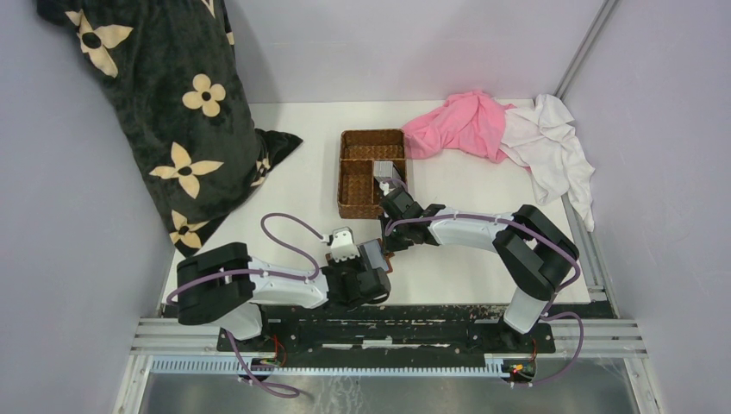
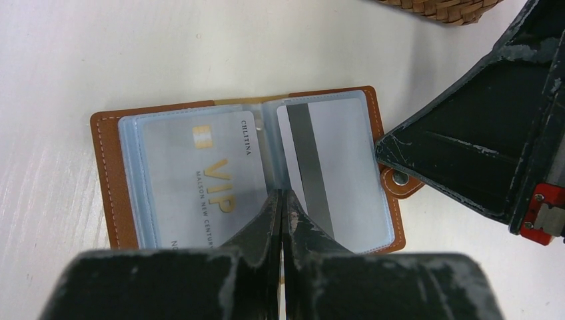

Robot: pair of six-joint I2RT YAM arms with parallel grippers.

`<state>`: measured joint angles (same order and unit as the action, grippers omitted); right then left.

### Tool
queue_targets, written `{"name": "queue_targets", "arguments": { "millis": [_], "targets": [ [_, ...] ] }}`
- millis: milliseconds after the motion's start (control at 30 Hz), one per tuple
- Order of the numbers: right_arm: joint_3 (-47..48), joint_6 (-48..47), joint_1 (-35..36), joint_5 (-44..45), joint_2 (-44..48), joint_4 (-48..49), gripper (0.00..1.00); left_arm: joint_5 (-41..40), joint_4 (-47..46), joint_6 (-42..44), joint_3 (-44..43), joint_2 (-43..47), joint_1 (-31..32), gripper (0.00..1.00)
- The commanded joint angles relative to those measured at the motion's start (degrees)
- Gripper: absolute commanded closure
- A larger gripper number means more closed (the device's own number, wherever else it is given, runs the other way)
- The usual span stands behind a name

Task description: Put the credit cards into the card holder

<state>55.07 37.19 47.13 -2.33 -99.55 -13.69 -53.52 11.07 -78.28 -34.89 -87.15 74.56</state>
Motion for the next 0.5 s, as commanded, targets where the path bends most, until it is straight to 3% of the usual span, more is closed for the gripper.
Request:
{"name": "queue_targets", "arguments": {
  "millis": [0,200,467],
  "targets": [
    [-1.51,-1.89,-0.25,3.71,-2.49,-4.49,0.95,-2.30,-3.35,3.22,-1.96,-0.42,-0.46,0.97],
    [-1.36,-2.02,-0.18,3.78,-2.17,-4.81,0.95,-2.04,-2.46,4.04,-2.93,-0.62,-0.63,0.97],
    [-0.79,-2.81,-0.20,4.61,1.30,-6.10,0.90,-4.70,8.42,-1.13,-2.59,5.13,-0.65,0.92]
  ]
}}
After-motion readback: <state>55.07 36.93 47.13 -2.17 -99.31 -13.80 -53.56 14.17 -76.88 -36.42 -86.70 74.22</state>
